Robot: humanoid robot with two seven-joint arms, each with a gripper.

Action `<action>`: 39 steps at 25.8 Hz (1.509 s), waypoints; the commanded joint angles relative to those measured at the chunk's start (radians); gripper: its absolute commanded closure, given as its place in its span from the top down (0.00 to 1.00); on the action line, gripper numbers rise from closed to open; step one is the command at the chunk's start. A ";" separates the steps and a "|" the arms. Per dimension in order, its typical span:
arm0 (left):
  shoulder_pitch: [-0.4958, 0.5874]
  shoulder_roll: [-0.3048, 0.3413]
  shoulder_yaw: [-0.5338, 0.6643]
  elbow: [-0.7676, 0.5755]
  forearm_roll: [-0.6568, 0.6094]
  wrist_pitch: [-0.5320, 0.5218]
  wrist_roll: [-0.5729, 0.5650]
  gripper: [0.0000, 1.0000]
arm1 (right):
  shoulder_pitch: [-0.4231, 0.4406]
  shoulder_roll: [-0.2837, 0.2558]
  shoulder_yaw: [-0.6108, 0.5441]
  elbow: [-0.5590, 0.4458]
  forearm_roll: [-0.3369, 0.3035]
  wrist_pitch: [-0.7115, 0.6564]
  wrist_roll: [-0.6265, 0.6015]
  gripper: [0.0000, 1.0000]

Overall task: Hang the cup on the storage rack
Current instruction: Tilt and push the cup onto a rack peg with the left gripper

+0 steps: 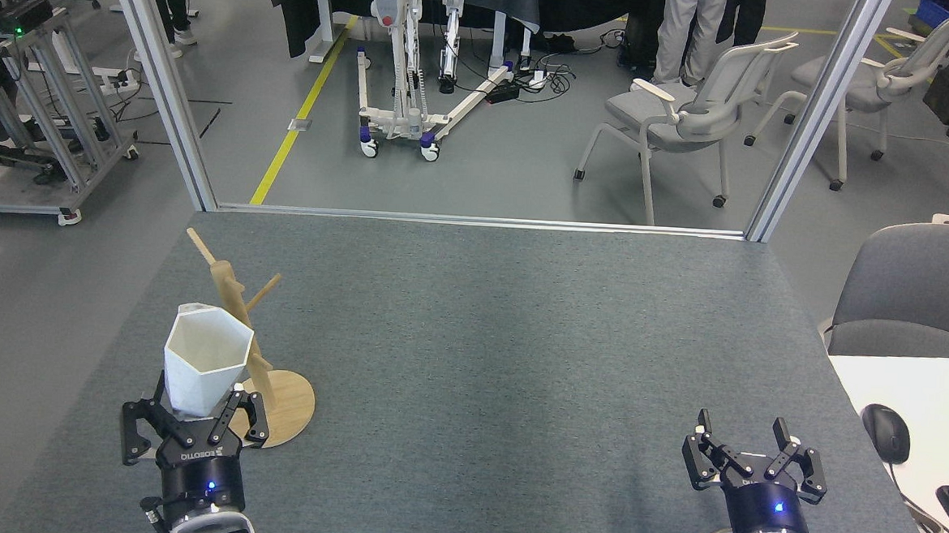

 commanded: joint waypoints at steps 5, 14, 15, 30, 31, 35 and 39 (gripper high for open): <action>0.012 0.013 0.009 -0.041 0.080 0.046 -0.002 0.00 | 0.000 0.000 0.000 0.000 0.003 0.000 0.000 0.99; 0.001 0.027 0.025 -0.015 0.120 0.046 -0.002 0.00 | 0.000 0.000 0.000 0.001 0.003 0.000 0.000 0.99; -0.002 0.027 0.025 -0.012 0.122 0.044 -0.002 0.00 | -0.001 0.000 0.000 0.001 0.003 0.000 0.000 0.99; -0.050 0.022 0.012 0.051 0.123 0.034 -0.001 0.00 | -0.001 -0.003 -0.002 0.005 0.003 0.000 0.001 0.99; -0.050 0.022 0.009 0.053 0.123 0.034 -0.001 0.00 | -0.001 -0.003 -0.002 0.005 0.003 0.000 0.001 0.99; -0.048 0.019 0.009 0.051 0.123 0.034 -0.001 0.00 | -0.001 -0.003 -0.002 0.005 0.003 0.000 0.001 0.99; -0.045 0.018 0.002 0.053 0.123 0.032 -0.001 0.00 | -0.001 -0.003 -0.002 0.006 0.003 0.000 0.001 0.99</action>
